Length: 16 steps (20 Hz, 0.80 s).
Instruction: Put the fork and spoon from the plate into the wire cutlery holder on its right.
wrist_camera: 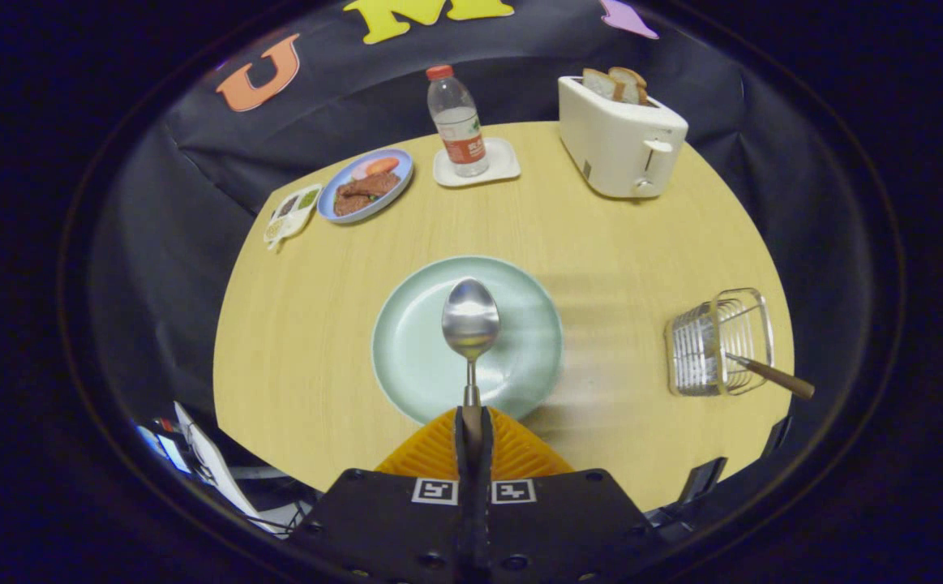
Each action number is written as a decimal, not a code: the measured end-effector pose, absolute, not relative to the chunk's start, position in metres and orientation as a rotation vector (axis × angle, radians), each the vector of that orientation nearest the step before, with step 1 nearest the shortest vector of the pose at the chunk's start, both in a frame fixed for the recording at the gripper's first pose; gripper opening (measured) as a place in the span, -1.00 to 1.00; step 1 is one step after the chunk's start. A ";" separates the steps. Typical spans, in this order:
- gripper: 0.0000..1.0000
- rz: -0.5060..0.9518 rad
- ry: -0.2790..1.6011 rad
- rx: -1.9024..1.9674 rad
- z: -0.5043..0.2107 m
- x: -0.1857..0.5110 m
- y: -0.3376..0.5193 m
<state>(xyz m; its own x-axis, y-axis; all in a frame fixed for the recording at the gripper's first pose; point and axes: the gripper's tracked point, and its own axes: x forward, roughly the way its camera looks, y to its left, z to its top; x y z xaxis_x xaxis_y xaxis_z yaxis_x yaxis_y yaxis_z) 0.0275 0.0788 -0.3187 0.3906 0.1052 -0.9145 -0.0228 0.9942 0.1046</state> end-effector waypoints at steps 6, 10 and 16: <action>-0.99 0.025 1.153 0.065 -0.258 0.023 -0.033; -0.99 -0.017 1.185 0.078 -0.247 0.019 -0.098; -0.99 -0.016 1.289 0.121 -0.263 0.006 -0.134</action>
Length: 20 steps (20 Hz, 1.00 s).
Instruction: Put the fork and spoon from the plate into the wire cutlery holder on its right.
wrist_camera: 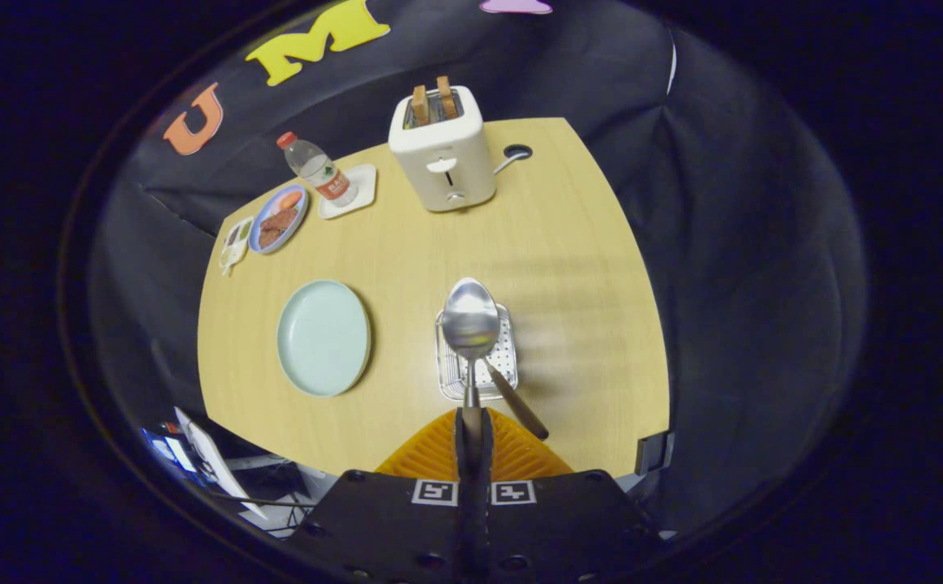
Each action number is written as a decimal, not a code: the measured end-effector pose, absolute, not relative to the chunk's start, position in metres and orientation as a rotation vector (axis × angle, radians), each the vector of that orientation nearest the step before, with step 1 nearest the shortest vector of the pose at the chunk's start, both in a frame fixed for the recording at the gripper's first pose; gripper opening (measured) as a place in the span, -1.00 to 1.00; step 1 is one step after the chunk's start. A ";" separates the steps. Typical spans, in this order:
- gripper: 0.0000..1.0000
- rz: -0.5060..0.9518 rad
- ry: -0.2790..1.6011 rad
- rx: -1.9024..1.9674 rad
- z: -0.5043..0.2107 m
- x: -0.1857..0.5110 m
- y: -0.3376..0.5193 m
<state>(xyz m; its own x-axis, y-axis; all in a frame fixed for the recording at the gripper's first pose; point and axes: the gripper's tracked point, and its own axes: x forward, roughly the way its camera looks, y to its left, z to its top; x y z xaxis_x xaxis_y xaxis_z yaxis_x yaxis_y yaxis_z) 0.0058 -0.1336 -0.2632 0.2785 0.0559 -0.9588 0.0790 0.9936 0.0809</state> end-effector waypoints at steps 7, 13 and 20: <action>-0.99 0.008 1.388 0.194 -0.288 0.004 -0.135; -0.90 -0.037 1.424 0.251 -0.301 0.009 -0.142; -0.37 -0.027 1.345 0.262 -0.290 0.028 -0.137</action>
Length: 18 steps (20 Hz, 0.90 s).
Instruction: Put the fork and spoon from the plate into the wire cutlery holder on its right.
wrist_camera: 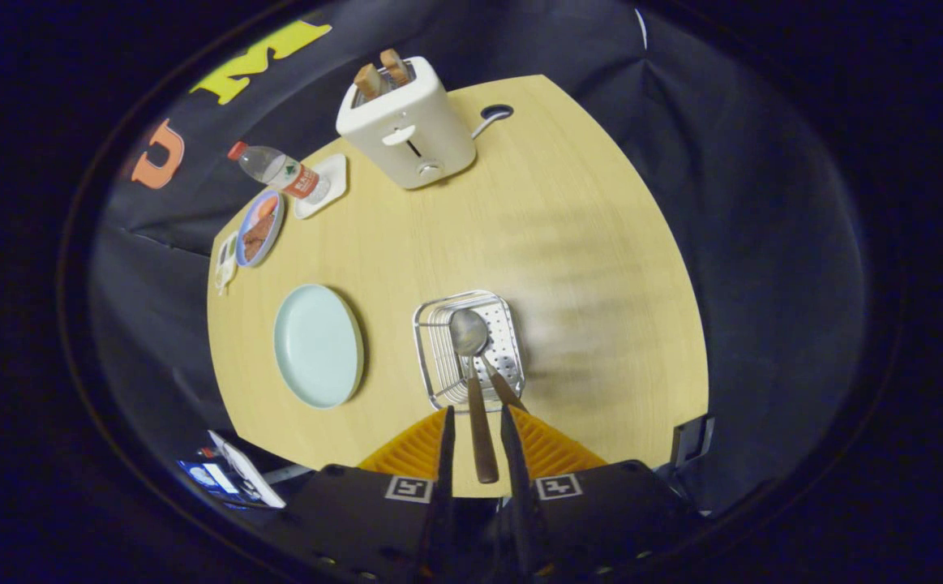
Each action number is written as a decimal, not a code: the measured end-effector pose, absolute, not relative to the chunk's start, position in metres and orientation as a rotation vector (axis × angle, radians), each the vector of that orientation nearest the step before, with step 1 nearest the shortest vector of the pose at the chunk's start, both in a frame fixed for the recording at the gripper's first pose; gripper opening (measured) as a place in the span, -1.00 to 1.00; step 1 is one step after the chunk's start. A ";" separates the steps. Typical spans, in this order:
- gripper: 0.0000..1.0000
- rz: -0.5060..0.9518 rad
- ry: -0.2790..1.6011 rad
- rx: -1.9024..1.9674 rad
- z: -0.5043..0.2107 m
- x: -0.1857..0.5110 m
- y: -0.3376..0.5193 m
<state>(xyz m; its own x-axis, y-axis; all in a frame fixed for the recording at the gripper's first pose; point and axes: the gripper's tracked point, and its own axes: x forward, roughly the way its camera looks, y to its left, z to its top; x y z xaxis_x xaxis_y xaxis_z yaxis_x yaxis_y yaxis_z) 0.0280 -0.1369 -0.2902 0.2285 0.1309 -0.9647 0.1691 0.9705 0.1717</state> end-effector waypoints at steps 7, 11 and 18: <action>0.56 0.043 1.004 0.111 -0.229 0.070 -0.116; 0.89 0.078 0.807 0.085 -0.175 0.084 -0.092; 0.93 0.083 0.504 0.047 -0.075 0.087 -0.069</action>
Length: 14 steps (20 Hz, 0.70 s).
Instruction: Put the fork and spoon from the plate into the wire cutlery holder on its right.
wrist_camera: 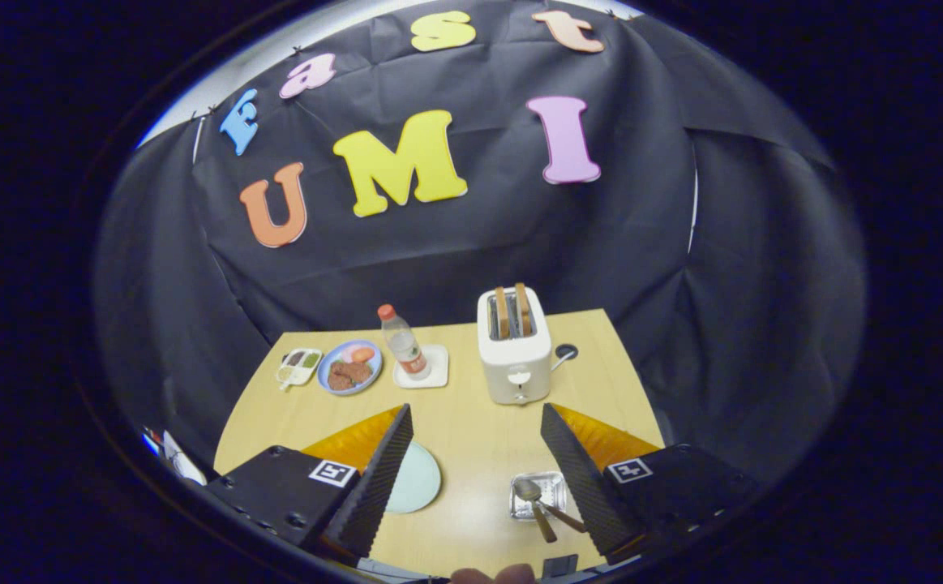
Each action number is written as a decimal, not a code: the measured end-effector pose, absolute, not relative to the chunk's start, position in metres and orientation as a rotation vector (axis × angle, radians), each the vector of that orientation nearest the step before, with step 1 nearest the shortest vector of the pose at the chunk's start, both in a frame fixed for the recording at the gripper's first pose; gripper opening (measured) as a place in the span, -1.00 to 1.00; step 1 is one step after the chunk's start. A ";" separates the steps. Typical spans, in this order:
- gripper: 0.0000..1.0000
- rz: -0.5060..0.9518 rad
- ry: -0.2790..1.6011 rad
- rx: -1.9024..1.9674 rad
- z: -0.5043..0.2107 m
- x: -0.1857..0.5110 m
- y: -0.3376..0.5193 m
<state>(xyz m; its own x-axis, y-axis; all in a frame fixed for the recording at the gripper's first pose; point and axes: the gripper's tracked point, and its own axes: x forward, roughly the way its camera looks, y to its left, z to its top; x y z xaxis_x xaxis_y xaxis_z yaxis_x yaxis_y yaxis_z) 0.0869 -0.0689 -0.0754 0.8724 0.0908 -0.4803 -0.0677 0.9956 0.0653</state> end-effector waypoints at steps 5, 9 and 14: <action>0.92 0.114 0.223 0.029 -0.004 0.082 -0.040; 0.92 0.125 0.095 0.007 0.022 0.055 -0.023; 0.92 0.128 0.025 0.004 0.028 0.031 -0.005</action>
